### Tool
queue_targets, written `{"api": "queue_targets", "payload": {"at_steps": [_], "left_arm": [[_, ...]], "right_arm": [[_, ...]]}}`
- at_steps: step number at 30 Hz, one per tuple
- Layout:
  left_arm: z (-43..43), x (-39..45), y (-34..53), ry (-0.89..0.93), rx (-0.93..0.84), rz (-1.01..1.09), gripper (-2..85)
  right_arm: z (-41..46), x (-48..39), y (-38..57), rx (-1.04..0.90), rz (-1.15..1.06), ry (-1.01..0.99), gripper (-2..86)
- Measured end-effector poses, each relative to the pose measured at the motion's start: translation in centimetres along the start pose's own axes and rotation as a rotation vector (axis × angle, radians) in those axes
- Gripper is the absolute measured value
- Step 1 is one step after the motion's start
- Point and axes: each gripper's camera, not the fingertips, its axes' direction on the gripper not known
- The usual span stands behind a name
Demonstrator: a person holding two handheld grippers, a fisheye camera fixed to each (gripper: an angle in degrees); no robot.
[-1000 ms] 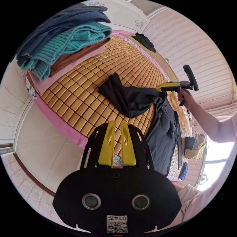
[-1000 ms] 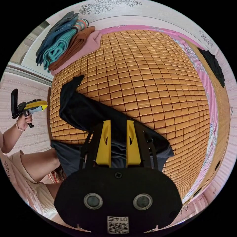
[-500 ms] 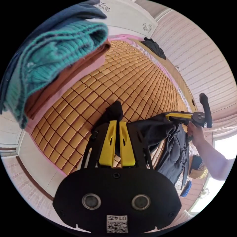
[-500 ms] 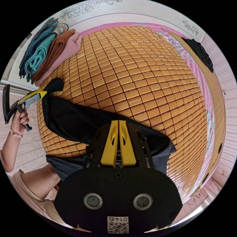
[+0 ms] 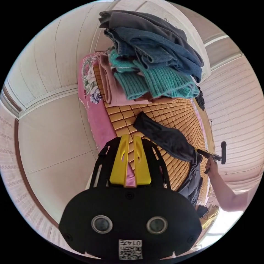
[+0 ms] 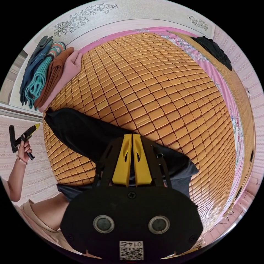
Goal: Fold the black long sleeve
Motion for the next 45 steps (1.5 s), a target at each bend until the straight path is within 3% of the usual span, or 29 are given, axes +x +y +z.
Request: {"api": "queue_targets", "payload": {"at_steps": [4,9,13,15,18,23,26,31,34,37,39,45], "left_arm": [[2.7,2.7,-2.5,-0.034,-0.071,0.107,7.2],[4.6,4.2,-3.9,-0.091,-0.165,0.196,-0.2],[-0.1,5.5,-3.0,0.036,-0.007,0.226,-0.8],[-0.1,5.6,-2.5,-0.023,-0.018,0.250,-0.8],[3.5,3.7,-1.6,-0.053,-0.128,0.152,-0.1],[5.3,3.1,-0.7,-0.098,-0.143,0.104,4.2],[4.6,5.2,0.3,-0.141,-0.117,0.204,4.1],[7.9,13.1,0.8,-0.246,-0.162,0.597,6.8],[11.5,15.1,0.1,-0.273,-0.239,0.666,7.7],[14.7,15.7,0.5,-0.280,-0.360,0.690,4.4],[14.9,16.0,0.8,-0.259,-0.350,0.677,1.1],[13.2,14.8,0.5,-0.224,-0.149,0.430,-0.4]], "right_arm": [[-0.5,0.2,0.0,0.015,0.009,0.010,-0.8],[-2.0,1.3,0.0,0.047,0.049,0.016,-0.8],[-3.0,2.0,-0.1,0.061,0.059,0.009,-0.8],[-3.0,2.3,-0.2,0.039,0.054,0.004,-0.9],[-3.0,2.3,-0.2,0.024,0.045,0.001,-0.9],[-5.6,3.2,1.5,0.071,0.030,-0.047,-0.5],[-8.9,5.1,4.5,0.135,0.071,-0.081,0.1],[-12.0,7.9,10.1,0.106,0.121,-0.032,0.5],[-13.4,9.5,13.3,0.078,0.153,-0.018,0.6],[-14.8,10.7,16.1,0.071,0.201,-0.016,0.6],[-15.8,11.5,18.3,0.070,0.236,-0.017,0.5],[-18.3,13.2,23.3,0.061,0.300,-0.027,0.5]]}}
